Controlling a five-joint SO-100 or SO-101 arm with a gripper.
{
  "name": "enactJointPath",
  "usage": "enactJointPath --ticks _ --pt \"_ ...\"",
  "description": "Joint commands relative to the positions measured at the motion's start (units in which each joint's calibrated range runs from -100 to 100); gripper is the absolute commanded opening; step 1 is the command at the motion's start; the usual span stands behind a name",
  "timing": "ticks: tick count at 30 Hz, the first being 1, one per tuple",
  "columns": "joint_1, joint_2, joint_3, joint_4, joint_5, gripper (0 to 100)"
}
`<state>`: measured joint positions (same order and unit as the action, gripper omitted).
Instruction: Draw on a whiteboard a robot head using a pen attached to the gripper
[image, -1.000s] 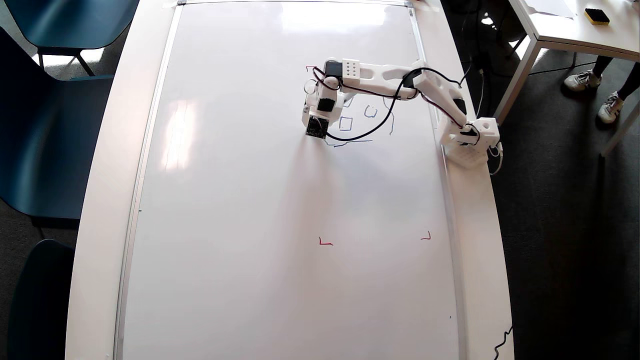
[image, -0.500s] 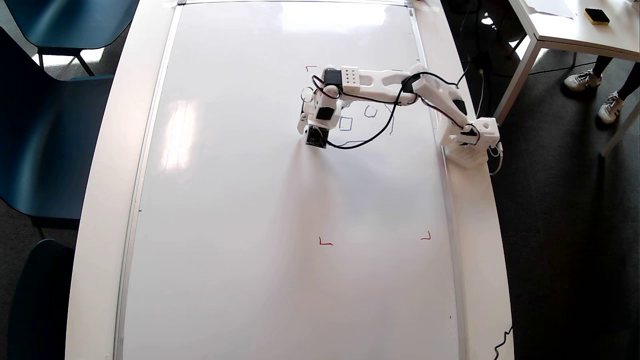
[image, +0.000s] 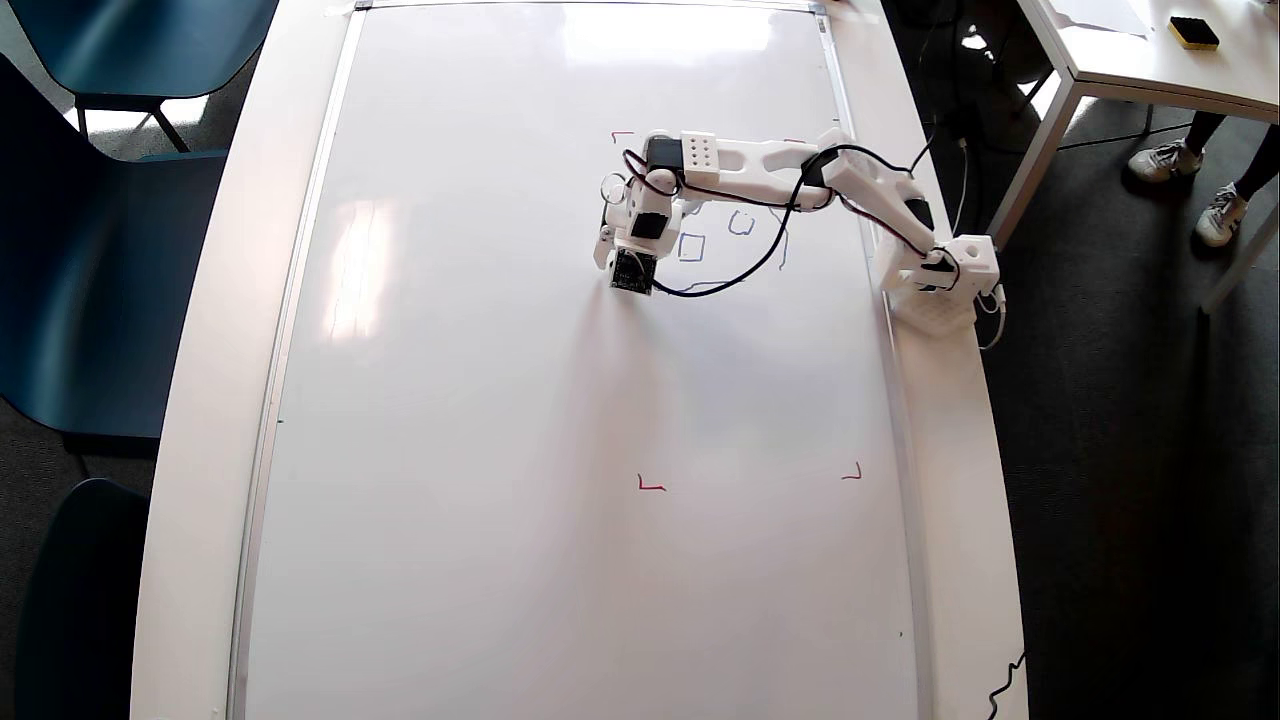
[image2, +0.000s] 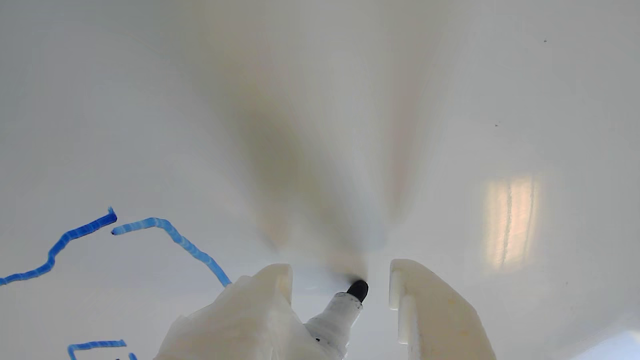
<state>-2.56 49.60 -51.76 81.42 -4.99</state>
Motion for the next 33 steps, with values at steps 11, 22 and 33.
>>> enactJointPath --ticks 11,22,33 --pt "3.04 -1.09 -0.03 -1.75 0.17 12" --pt "4.37 -1.25 0.42 0.6 0.22 12" --pt "4.3 -5.78 6.77 1.55 -0.31 12"
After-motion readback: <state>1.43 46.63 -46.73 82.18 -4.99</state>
